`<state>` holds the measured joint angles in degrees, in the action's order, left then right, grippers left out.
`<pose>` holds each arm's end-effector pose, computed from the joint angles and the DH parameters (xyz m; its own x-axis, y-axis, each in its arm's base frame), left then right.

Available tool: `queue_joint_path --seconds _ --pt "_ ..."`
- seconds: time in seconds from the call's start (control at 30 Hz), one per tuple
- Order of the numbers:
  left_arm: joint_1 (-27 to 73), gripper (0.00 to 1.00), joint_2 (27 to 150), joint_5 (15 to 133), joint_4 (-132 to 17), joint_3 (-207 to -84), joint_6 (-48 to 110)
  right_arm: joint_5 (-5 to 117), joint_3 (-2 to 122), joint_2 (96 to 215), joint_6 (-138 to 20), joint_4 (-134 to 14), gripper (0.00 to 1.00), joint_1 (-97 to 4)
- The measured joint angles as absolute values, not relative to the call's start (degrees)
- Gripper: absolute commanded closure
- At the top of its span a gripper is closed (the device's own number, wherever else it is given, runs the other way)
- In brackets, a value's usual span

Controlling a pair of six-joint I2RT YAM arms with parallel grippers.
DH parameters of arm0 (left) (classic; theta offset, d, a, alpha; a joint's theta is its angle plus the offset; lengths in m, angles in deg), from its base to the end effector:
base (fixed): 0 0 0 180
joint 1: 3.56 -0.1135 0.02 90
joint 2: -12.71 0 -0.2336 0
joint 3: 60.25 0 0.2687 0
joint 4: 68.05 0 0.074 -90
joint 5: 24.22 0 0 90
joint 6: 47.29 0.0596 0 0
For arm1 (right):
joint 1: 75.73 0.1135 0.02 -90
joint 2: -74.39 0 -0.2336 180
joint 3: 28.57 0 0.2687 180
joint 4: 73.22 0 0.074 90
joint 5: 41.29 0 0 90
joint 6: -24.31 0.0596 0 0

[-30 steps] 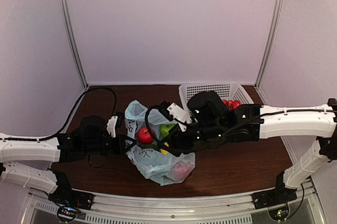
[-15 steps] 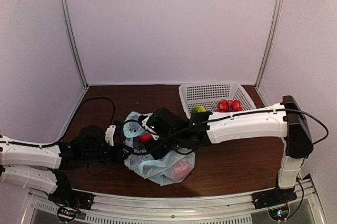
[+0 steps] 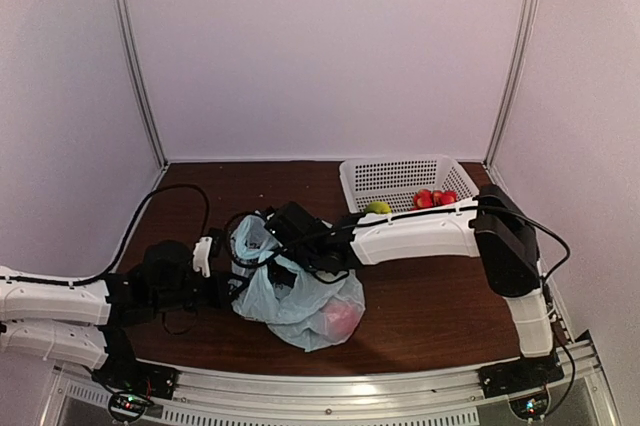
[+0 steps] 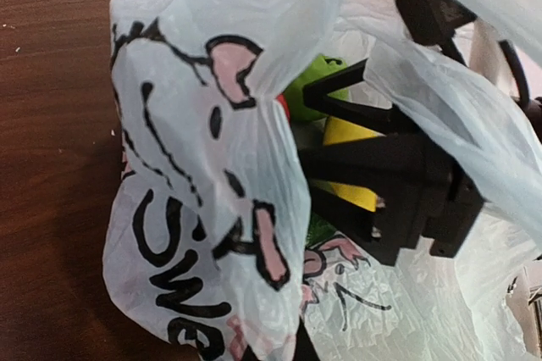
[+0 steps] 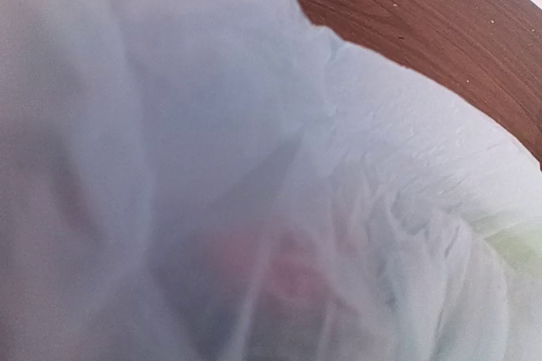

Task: Untie the knot of the plastic bag and take out the fruit
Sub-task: Reach into the gripper in the takeout bag.

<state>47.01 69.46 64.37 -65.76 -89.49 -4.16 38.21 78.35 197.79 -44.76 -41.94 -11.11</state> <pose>0.1575 -0.1892 0.1184 -0.7694 -0.2130 -0.6022 0.2883 0.7255 -0.6249 0.2221 0.4429 0.1341 -0.5950 -0.4347 -0.6761 -0.6673 0.7360 0.1141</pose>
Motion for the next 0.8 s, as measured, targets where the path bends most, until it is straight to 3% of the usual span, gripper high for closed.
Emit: queue_joint_path --seconds 0.23,0.43,0.67,0.8 --pt "47.0 1.0 66.5 63.7 -65.2 -88.2 -4.8 37.3 81.6 201.7 -43.8 -41.9 0.09 -11.9" --pt "47.0 1.0 66.1 63.4 -64.9 -88.2 -5.0 36.0 81.4 202.0 -42.5 -42.2 0.04 -11.8" --pt "47.0 1.0 66.2 63.4 -64.9 -88.2 -5.2 33.2 84.9 206.2 -41.9 -44.1 0.06 -12.8" --pt "47.0 1.0 66.1 63.4 -64.9 -88.2 -5.4 33.1 85.4 207.6 -43.3 -45.4 0.17 -13.6"
